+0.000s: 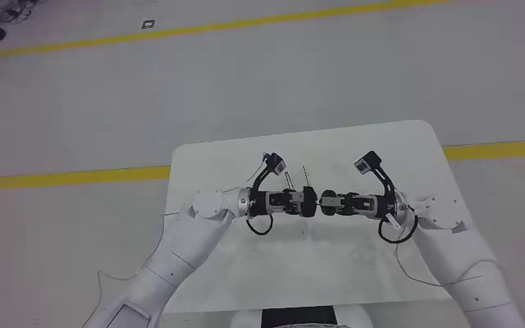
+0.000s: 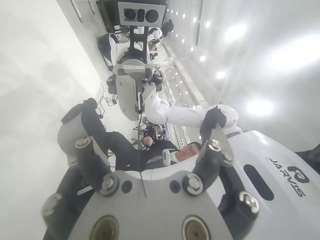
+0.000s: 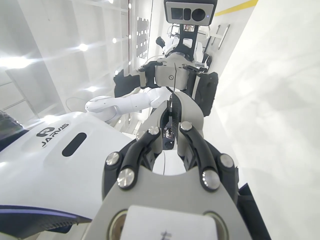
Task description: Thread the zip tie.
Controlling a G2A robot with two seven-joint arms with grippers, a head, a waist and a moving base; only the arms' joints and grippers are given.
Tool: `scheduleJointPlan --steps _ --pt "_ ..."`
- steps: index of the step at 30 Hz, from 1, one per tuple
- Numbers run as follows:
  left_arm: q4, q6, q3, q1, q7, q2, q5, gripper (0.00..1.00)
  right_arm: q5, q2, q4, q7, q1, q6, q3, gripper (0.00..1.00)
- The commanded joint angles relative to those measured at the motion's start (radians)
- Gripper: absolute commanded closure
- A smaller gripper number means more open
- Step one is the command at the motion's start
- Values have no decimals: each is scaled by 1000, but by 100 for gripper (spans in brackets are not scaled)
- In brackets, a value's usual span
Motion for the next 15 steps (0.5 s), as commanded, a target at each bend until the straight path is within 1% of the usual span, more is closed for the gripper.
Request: scheduleJointPlan --steps 1,4,7,9,11,15 --pt "-1 0 -4 3 3 1 3 45 7 -1 -4 5 -3 0 5 100" --pt "-6 0 -11 8 1 2 1 53 2 -1 -2 15 -5 0 15 100" --pt "-9 0 -16 13 0 2 0 53 -1 -1 -1 24 -6 0 22 100" --pt "-7 0 -19 15 -2 2 -6 51 9 -2 -4 32 -5 0 29 100" --pt "-5 0 -22 15 -5 2 -8 42 22 -4 -6 37 -8 0 36 100" --pt "-3 0 -24 15 -9 0 -12 42 30 -10 -8 46 -9 0 46 100"
